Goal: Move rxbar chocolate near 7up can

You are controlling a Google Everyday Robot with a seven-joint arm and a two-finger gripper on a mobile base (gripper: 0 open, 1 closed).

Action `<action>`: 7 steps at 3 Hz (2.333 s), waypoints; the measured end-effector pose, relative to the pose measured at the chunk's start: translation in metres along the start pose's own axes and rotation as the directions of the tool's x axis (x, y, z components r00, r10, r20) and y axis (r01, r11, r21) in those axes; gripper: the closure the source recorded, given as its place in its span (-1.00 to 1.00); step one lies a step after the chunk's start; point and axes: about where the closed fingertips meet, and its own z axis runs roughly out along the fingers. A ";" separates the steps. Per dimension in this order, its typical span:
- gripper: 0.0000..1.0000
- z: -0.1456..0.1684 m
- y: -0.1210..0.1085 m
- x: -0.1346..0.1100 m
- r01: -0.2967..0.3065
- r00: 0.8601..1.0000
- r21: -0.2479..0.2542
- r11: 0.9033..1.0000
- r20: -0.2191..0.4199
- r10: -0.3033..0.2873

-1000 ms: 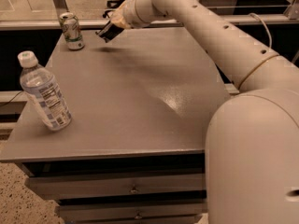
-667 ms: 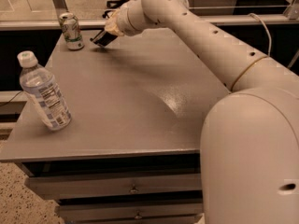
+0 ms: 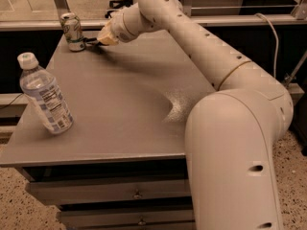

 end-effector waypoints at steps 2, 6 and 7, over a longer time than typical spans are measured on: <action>-0.10 -0.005 -0.002 0.005 -0.042 0.999 -0.034 0.999 0.000 0.042; -1.00 -0.077 -0.018 0.028 -0.185 0.979 -0.067 0.980 0.074 0.190; -1.00 -0.163 -0.034 0.047 -0.273 0.953 -0.003 0.962 0.140 0.270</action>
Offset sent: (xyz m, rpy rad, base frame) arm 0.0041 -0.0191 0.0067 0.0157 0.0600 -0.0063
